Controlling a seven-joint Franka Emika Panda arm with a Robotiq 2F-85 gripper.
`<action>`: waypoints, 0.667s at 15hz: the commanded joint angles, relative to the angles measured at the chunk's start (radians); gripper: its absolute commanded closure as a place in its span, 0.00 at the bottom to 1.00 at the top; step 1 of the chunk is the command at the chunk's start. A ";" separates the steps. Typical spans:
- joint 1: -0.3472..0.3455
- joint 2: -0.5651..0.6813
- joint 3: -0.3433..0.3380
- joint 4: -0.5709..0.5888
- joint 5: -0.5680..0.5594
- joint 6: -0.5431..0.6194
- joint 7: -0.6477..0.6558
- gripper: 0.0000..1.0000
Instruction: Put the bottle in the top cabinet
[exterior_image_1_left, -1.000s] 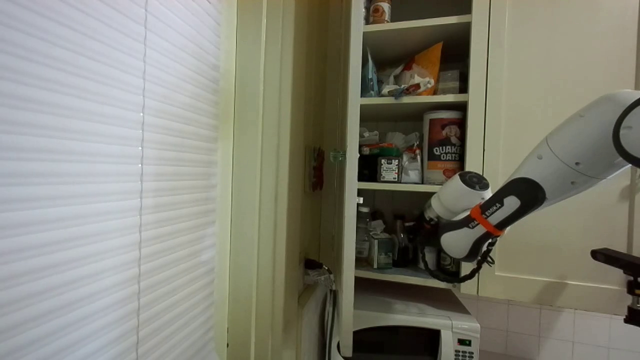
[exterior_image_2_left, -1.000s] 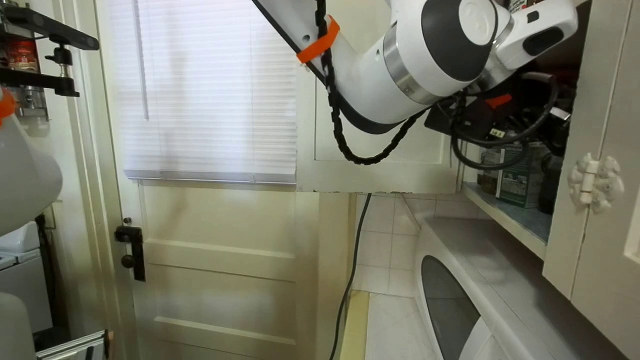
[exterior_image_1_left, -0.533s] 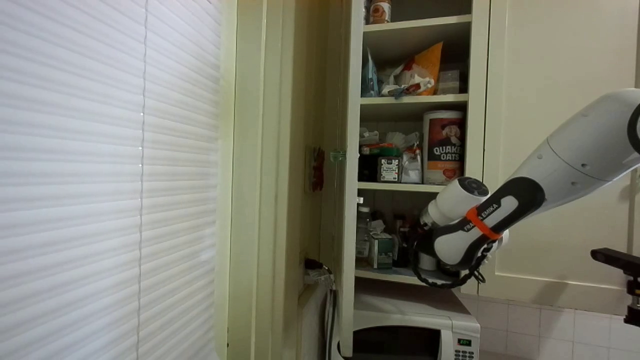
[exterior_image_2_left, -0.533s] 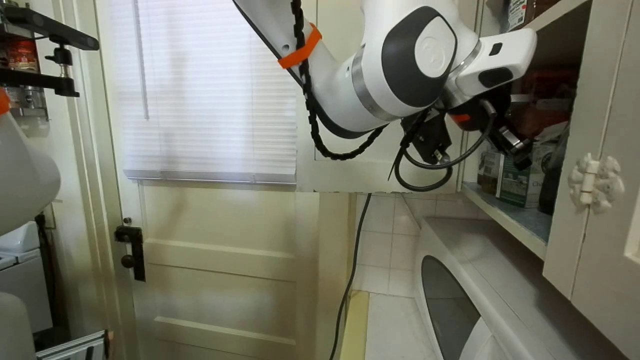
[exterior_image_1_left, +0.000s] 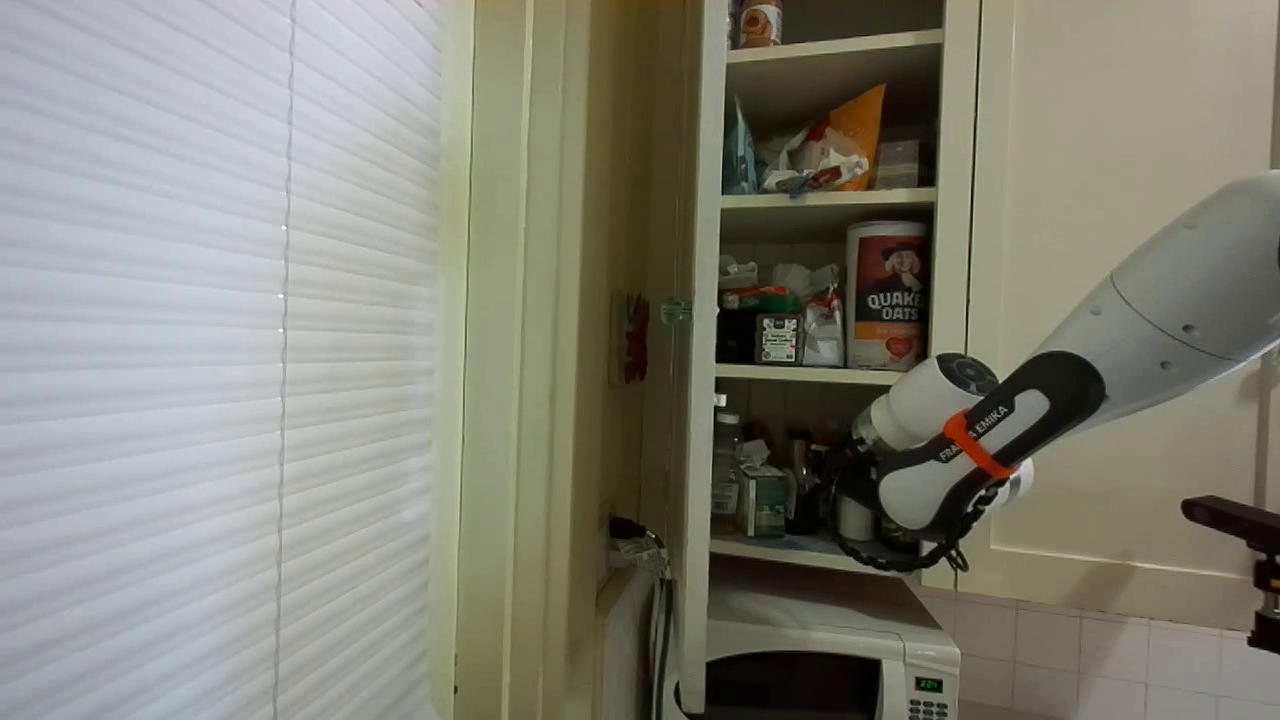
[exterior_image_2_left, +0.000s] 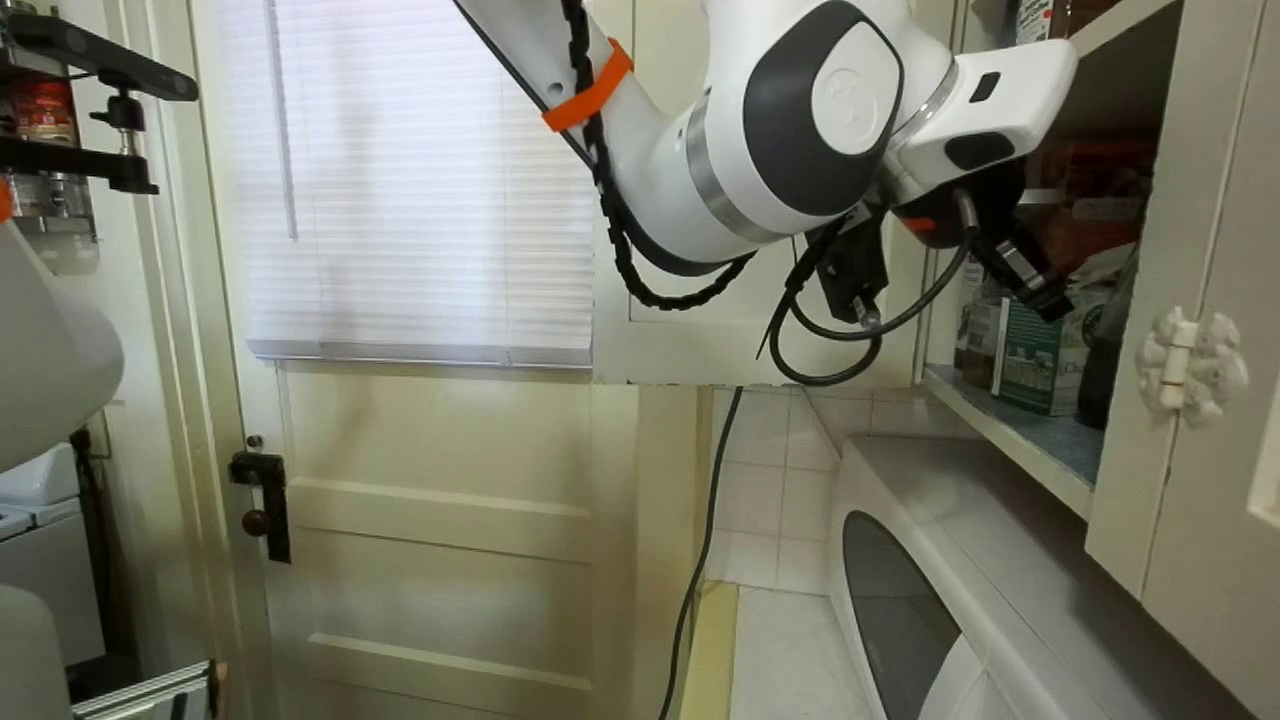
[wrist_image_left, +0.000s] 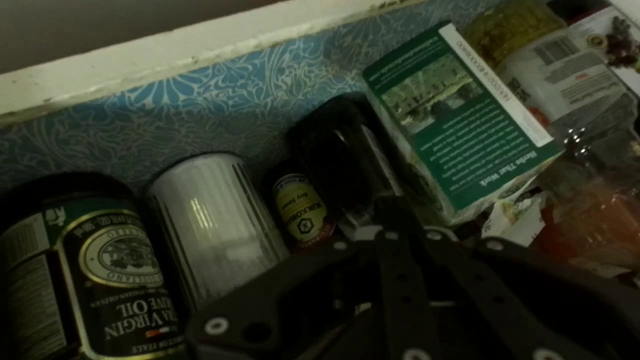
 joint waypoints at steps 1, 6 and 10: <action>-0.049 0.010 -0.002 -0.006 -0.013 0.071 0.032 1.00; 0.001 0.084 -0.021 0.013 0.135 0.134 -0.068 1.00; 0.041 0.165 -0.044 0.060 0.214 0.200 -0.131 1.00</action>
